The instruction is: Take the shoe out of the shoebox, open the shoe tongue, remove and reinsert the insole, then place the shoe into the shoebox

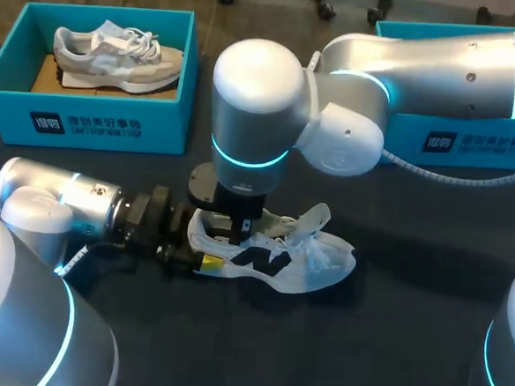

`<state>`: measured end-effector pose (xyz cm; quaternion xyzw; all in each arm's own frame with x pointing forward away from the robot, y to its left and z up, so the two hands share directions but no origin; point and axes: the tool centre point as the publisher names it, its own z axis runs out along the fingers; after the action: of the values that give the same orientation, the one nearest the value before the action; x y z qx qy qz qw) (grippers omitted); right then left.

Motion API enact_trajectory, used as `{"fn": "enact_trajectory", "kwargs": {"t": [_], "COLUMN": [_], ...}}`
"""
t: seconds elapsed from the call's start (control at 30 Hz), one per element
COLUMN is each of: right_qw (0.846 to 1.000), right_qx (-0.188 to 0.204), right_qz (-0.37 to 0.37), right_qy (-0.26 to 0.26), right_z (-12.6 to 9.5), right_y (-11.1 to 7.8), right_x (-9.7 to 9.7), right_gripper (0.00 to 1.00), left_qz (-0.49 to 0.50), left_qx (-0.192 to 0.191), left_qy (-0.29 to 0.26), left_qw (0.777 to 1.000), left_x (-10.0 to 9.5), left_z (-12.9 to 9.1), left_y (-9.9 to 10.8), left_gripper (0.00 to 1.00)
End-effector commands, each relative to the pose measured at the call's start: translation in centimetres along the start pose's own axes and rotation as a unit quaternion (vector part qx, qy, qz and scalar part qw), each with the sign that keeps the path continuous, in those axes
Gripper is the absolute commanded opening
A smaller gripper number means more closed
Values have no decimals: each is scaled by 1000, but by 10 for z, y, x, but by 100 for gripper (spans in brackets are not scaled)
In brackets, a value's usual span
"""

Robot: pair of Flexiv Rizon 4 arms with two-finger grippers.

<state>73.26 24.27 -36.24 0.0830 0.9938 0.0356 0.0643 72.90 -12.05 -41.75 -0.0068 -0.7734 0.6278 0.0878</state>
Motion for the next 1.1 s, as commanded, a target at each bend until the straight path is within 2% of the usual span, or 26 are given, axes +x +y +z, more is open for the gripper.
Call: {"fn": "enact_trajectory", "kwargs": {"t": [0.03,0.3,0.63,0.67,0.8,1.1], "right_qw": [1000,999,999,999,999,999], "right_qx": [0,10,7,8,11,15], "right_qz": [10,41,52,52,50,47], "right_qy": [0,-6,-4,-3,-1,12], "right_z": [3,7,21,22,26,34], "right_y": [-10,-35,-45,-45,-46,-46], "right_x": [-4,-8,-12,-12,-13,-15], "right_gripper": [0,0,0,2,24,37], "left_qz": [0,0,0,0,0,0], "left_qx": [1,1,1,1,1,1], "left_qy": [-1,-1,-1,-1,-1,-1], "left_qw": [1000,1000,1000,1000,1000,1000], "left_x": [-3,-3,-3,-3,-3,-3], "left_z": [3,3,3,3,3,3], "left_y": [9,9,9,9,9,9], "left_gripper": [0,0,0,0,0,0]}}
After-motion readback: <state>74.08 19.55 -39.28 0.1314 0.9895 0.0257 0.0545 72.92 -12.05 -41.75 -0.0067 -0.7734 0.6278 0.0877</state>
